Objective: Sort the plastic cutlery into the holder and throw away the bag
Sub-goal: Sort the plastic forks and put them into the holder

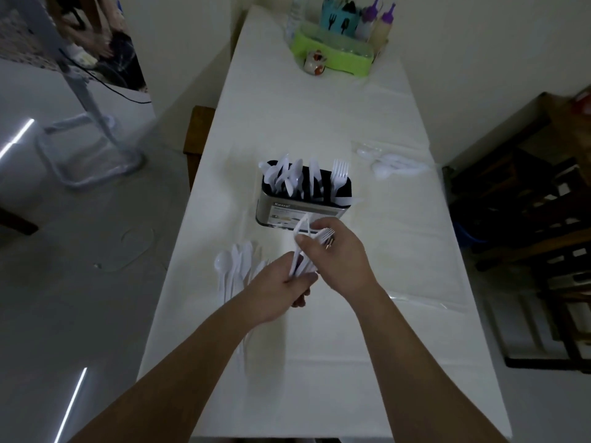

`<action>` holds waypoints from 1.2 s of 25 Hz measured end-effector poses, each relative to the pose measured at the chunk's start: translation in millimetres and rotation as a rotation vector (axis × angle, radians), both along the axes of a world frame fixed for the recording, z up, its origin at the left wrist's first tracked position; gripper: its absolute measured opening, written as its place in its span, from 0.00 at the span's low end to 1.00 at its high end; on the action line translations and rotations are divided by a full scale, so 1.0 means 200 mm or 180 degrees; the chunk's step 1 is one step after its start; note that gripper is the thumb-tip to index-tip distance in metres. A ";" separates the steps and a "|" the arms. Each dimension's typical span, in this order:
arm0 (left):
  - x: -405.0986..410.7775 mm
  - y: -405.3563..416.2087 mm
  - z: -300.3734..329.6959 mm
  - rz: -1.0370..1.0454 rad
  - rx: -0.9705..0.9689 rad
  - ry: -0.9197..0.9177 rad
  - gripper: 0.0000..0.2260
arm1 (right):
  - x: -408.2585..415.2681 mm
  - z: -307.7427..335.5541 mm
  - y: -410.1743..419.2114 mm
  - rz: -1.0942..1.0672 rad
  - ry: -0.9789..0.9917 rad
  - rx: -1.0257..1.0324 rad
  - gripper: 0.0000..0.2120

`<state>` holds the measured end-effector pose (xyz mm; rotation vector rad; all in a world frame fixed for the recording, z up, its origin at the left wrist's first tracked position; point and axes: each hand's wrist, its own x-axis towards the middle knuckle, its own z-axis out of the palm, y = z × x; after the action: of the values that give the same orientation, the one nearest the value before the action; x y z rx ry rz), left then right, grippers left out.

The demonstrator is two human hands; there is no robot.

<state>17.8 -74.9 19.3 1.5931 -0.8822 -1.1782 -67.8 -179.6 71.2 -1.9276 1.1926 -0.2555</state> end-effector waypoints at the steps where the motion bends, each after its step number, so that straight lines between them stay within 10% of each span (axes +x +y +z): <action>1: 0.00 -0.03 0.01 -0.0012 -0.0040 0.0050 0.03 | -0.01 0.00 -0.03 -0.0027 -0.0078 -0.0069 0.11; 17: -0.03 -0.23 0.09 0.0003 -0.0170 0.0871 0.08 | -0.18 0.11 -0.29 -0.0226 -0.1065 0.1082 0.11; 30: -0.05 -0.25 0.10 0.0158 0.0045 0.1837 0.12 | -0.24 0.09 -0.32 -0.0642 -0.1161 0.0746 0.05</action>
<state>6.9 -125.4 39.0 1.1743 -0.4538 -1.5010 -116.8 -243.0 90.0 -1.4833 1.1143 -0.5262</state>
